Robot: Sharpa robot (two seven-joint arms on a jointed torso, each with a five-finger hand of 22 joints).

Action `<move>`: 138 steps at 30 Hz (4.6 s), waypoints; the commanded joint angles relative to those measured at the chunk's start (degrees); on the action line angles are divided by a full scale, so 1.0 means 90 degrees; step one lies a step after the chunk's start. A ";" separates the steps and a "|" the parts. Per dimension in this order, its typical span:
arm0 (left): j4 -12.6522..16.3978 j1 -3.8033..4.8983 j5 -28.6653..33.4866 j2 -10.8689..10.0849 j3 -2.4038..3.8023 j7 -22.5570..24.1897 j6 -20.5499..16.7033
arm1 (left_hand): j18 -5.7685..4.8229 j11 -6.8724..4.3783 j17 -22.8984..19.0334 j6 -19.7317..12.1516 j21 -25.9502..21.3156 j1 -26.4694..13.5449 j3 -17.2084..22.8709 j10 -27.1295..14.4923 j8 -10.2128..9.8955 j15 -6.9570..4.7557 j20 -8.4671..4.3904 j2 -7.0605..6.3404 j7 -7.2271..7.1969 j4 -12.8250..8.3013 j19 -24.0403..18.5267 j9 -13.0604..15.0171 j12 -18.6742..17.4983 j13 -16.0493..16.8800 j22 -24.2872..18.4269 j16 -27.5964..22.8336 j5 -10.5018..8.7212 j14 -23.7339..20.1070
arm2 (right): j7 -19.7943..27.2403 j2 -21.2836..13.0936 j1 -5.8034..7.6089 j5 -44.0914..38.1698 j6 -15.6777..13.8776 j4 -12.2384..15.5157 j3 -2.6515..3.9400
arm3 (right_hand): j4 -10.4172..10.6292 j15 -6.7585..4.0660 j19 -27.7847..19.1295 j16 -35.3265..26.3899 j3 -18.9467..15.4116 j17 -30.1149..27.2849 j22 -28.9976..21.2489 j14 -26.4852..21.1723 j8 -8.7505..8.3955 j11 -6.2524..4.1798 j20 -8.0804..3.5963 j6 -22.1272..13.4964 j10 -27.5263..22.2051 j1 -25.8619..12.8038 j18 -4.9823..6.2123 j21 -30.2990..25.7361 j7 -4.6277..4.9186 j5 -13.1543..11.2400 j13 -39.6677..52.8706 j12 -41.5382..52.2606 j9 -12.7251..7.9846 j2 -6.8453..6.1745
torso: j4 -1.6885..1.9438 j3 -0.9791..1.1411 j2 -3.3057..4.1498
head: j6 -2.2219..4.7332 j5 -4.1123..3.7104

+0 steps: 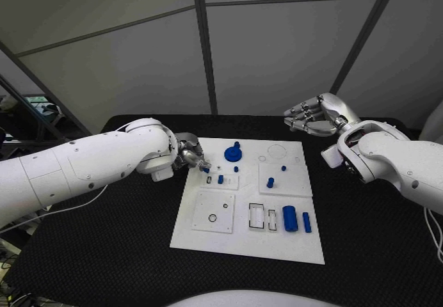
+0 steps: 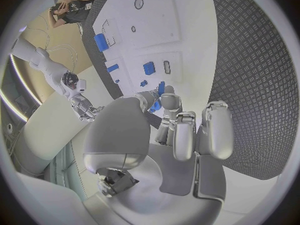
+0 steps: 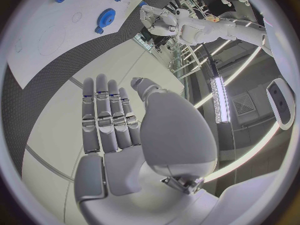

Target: Assemble the parts on the task board

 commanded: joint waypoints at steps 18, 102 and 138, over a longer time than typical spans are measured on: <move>0.0297 -0.0226 -0.0853 -0.0015 -0.0002 0.0012 -0.0252 | -0.0100 -0.0025 0.1613 0.0045 0.0028 -0.0031 0.0983 0.0098 0.0035 -0.0049 -0.0022 -0.0118 -0.0012 -0.0875 0.0051 0.0017 0.0083 0.0047 0.0418 0.0034 0.0047 0.0661 | 0.0021 0.0026 0.0011 0.0003 0.0040 -0.0021 0.0002 | 0.0000 0.0036 0.0025 -0.0031 0.0036 -0.0011 -0.0015 0.0015 -0.0016 0.0007 0.0040 -0.0033 -0.0036 0.0006 0.0064 -0.0039 -0.0003 0.0035 -0.0011 -0.0010 -0.0002 0.0054 | -0.0010 -0.0005 0.0009 | -0.0052 0.0039; -0.0146 -0.0320 -0.0956 0.0248 -0.0027 -0.0062 0.0259 | -0.0159 -0.0183 0.1628 0.0664 0.0184 -0.1307 -0.0836 0.0527 -0.0011 -0.0175 -0.0139 -0.0111 -0.0224 -0.0248 0.0203 -0.0076 0.0578 0.0546 0.0680 0.0047 0.0543 0.0667 | 0.0037 0.0051 0.0009 0.0008 0.0104 -0.0049 0.0002 | 0.0006 0.0035 0.0037 -0.0041 0.0039 -0.0014 -0.0024 0.0023 -0.0015 0.0006 0.0041 -0.0034 -0.0036 -0.0006 0.0065 -0.0055 -0.0004 0.0059 -0.0018 -0.0009 -0.0001 0.0058 | -0.0021 0.0001 0.0000 | -0.0162 0.0039; -0.0144 -0.0318 0.0816 0.0138 0.0061 0.1343 -0.2006 | 0.0635 0.0755 -0.2801 -0.1054 -0.4591 -0.0102 -0.3216 -0.2290 -0.0911 0.0632 0.0519 0.0268 0.0730 0.0479 -0.2663 -0.0788 -0.1789 -0.1853 -0.3217 -0.4584 0.0537 -0.2074 | 0.0037 0.0055 0.0006 -0.0022 0.0170 -0.0112 0.0000 | 0.0009 0.0038 0.0039 -0.0049 0.0038 -0.0017 -0.0029 0.0019 -0.0017 0.0009 0.0043 -0.0041 -0.0043 -0.0014 0.0064 -0.0065 -0.0001 0.0067 -0.0023 -0.0012 -0.0002 0.0055 | -0.0026 0.0006 0.0001 | -0.0070 -0.0049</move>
